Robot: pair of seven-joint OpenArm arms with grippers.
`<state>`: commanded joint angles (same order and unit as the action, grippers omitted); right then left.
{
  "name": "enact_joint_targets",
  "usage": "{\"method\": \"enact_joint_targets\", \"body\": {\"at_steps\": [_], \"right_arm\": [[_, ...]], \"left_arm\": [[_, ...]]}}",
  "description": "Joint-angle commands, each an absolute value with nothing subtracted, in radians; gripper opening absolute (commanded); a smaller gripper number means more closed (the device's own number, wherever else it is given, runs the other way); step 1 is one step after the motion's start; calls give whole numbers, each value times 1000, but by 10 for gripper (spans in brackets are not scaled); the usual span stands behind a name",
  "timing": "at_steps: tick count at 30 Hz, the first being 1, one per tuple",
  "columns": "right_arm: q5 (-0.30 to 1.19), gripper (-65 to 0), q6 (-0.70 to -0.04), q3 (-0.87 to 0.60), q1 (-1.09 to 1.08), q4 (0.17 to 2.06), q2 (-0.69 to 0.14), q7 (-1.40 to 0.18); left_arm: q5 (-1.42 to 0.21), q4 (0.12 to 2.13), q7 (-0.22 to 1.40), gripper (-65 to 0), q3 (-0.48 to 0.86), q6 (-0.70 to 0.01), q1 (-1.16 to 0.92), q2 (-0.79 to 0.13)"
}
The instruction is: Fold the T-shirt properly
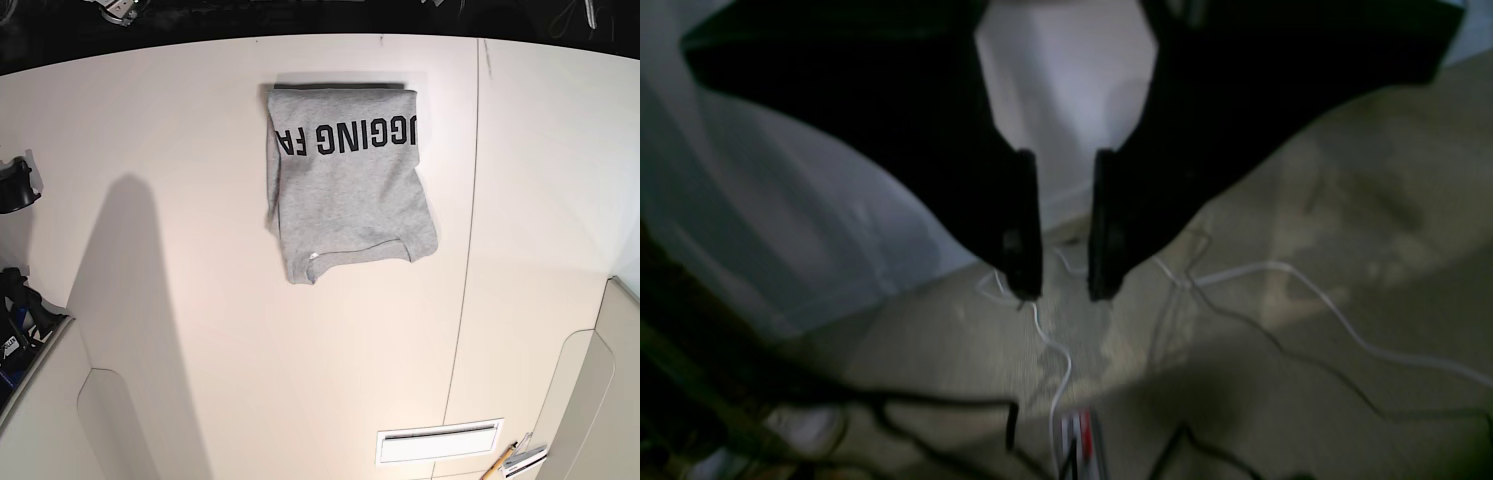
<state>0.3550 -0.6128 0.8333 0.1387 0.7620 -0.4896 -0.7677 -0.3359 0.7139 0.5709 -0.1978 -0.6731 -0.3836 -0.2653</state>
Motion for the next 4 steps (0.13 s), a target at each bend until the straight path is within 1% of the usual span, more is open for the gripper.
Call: {"method": "enact_joint_targets", "body": {"at_steps": [4], "right_arm": [[355, -650, -613, 833, 117, 763, -481, -743]], "left_arm": [[-336, 714, 556, -521, -198, -673, -365, -258]]}}
